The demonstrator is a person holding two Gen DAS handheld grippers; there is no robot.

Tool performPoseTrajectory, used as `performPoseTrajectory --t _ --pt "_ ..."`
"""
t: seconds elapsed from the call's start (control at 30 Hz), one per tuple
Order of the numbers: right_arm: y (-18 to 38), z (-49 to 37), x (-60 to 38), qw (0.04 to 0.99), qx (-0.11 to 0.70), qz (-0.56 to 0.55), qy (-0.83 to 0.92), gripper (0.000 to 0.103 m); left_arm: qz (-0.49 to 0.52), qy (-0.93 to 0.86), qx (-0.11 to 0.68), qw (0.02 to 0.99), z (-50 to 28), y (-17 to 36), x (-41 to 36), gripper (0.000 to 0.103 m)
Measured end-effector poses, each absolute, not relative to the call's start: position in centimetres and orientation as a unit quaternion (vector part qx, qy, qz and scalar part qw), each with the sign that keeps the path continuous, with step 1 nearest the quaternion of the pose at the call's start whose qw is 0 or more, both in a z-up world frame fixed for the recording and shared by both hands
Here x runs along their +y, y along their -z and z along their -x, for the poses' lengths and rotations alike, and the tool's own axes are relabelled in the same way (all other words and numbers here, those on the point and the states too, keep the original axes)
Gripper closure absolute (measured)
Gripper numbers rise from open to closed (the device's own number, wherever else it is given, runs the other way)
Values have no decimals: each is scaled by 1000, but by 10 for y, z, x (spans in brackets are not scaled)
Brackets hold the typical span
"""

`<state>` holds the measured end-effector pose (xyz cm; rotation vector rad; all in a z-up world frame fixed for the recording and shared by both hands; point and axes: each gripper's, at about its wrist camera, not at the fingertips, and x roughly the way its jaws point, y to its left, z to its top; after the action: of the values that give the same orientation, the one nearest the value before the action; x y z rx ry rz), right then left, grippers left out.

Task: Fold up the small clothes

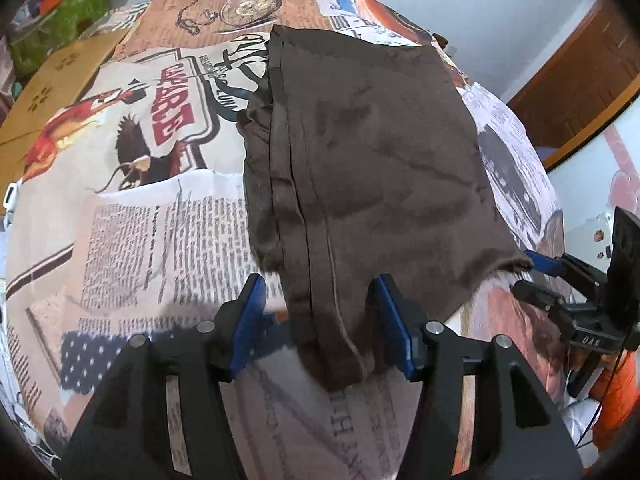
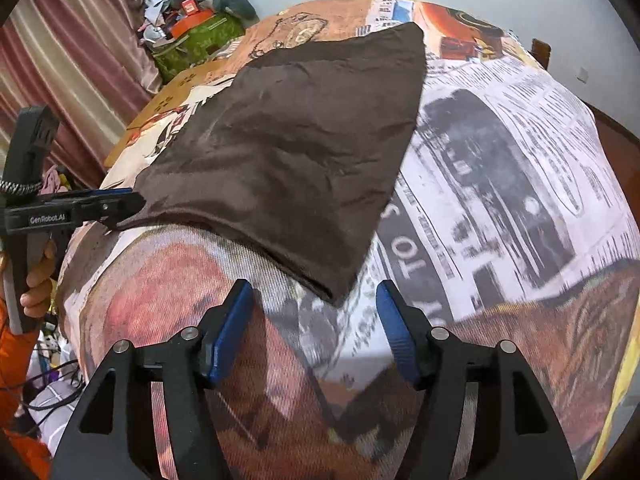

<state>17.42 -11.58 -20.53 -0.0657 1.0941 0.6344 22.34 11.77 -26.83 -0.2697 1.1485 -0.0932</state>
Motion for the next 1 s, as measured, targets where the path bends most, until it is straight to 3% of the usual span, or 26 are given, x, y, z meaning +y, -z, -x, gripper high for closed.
performPoseTrajectory --t 0.17,0.23,0.27,0.4,0.53,0.67,1.0 --pt "210 -184 -107 804 509 33 -306 43 127 46 537 833 -231 272 117 47" --pt "211 -186 -104 802 511 31 -307 43 120 50 534 836 -232 272 114 55" --pt "211 -189 -103 802 511 31 -307 46 119 54 533 836 -232 272 113 62" --pt "213 -194 -98 801 511 36 -309 60 115 56 532 837 -234 271 110 75" --pt "213 -195 -95 804 505 47 -312 80 119 52 530 838 -235 272 113 93" --pt "207 -193 -95 809 493 48 -316 90 125 54 520 843 -232 264 115 97" --pt "172 -198 -97 836 442 49 -320 92 118 55 471 873 -245 213 114 98"
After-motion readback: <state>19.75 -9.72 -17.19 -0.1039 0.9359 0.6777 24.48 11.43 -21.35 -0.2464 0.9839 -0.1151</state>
